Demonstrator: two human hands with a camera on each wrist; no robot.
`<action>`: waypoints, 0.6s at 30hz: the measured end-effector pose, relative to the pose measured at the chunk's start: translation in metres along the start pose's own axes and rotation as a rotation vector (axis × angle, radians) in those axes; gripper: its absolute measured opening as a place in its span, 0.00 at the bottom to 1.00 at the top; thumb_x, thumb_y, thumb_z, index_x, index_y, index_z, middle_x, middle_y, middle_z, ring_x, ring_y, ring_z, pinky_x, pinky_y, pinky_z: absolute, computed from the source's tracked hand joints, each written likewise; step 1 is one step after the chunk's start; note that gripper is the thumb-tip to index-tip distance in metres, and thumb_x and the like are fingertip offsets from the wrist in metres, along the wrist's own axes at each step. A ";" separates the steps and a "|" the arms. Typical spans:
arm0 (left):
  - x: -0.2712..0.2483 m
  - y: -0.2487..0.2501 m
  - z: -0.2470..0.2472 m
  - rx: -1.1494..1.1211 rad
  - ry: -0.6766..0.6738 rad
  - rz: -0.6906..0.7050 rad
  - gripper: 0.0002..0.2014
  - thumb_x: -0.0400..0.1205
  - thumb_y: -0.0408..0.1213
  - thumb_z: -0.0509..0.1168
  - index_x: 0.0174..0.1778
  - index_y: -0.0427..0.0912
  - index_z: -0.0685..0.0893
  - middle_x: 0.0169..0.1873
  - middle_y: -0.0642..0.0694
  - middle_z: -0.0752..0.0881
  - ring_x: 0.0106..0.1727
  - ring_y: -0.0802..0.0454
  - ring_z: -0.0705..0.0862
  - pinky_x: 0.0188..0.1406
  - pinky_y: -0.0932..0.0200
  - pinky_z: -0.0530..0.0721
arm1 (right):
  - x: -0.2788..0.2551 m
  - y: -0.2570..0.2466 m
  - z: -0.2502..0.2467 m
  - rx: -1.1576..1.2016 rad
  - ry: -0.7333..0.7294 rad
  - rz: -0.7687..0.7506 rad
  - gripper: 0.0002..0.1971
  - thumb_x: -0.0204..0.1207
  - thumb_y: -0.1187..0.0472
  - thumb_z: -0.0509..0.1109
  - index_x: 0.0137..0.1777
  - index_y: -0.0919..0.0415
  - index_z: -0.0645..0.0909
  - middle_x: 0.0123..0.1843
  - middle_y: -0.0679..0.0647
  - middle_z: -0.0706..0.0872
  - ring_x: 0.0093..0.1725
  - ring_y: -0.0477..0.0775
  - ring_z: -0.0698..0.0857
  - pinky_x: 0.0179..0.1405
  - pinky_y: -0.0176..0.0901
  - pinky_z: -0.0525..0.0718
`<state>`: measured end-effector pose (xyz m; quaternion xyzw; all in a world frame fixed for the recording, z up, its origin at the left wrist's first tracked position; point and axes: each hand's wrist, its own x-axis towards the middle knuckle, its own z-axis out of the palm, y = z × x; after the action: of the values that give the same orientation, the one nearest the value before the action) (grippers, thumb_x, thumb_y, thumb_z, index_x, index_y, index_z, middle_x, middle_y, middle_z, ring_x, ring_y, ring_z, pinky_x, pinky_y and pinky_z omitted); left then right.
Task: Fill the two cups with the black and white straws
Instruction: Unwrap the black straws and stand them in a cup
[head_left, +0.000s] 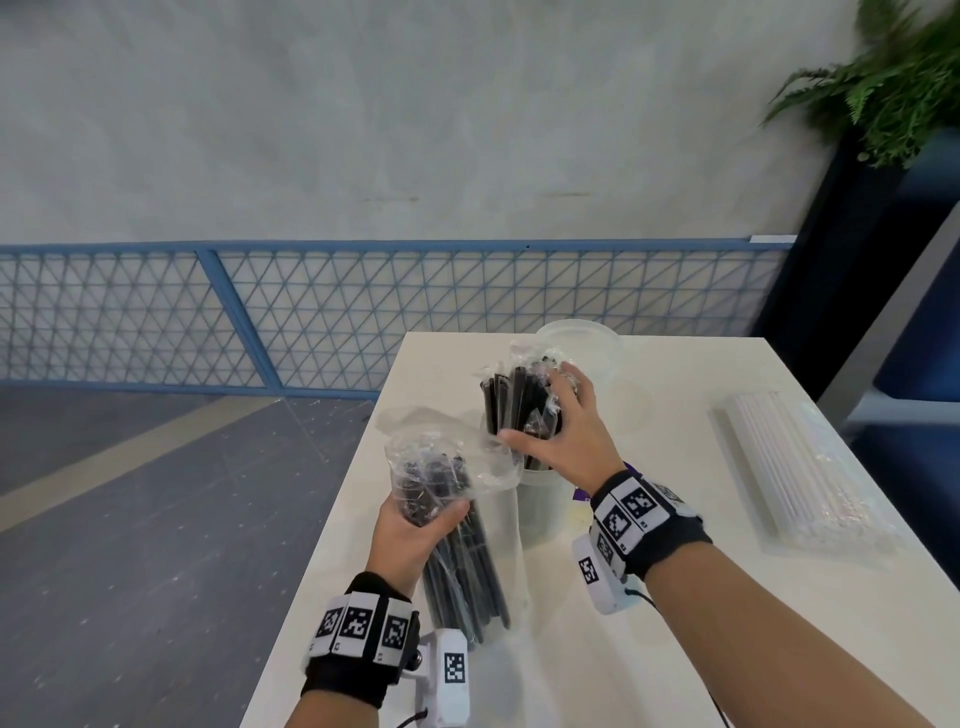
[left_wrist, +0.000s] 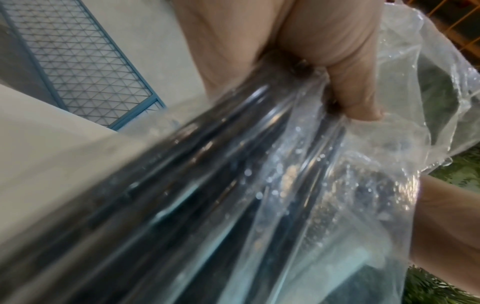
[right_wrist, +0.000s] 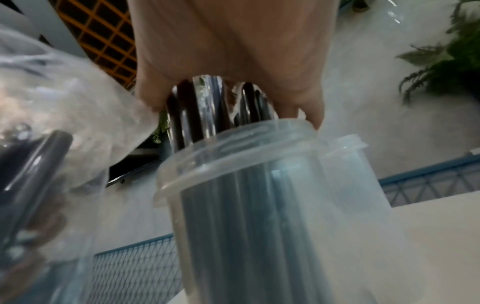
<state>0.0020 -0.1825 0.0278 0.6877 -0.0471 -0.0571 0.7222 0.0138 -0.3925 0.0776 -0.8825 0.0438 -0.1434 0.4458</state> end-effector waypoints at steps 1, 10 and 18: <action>0.000 -0.001 -0.001 0.012 0.001 -0.003 0.21 0.64 0.37 0.76 0.53 0.38 0.84 0.46 0.43 0.90 0.49 0.49 0.89 0.53 0.54 0.84 | 0.002 0.001 0.001 -0.019 -0.012 -0.007 0.48 0.59 0.42 0.80 0.78 0.51 0.61 0.79 0.52 0.55 0.76 0.54 0.66 0.77 0.59 0.66; -0.001 -0.002 -0.004 0.024 0.009 -0.007 0.14 0.67 0.30 0.75 0.47 0.41 0.84 0.43 0.43 0.90 0.47 0.47 0.89 0.52 0.52 0.84 | 0.009 -0.007 0.001 0.019 0.235 -0.090 0.20 0.65 0.73 0.75 0.57 0.69 0.77 0.62 0.59 0.76 0.55 0.54 0.79 0.62 0.36 0.75; 0.000 -0.005 -0.004 0.048 -0.020 0.006 0.17 0.66 0.28 0.76 0.46 0.46 0.82 0.42 0.48 0.89 0.41 0.60 0.89 0.41 0.68 0.85 | -0.005 -0.029 -0.019 0.122 0.461 -0.153 0.32 0.71 0.53 0.75 0.72 0.56 0.67 0.71 0.57 0.68 0.69 0.48 0.70 0.69 0.37 0.67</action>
<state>0.0029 -0.1790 0.0228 0.7042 -0.0576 -0.0605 0.7051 0.0025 -0.3890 0.1101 -0.7986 0.0685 -0.3766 0.4644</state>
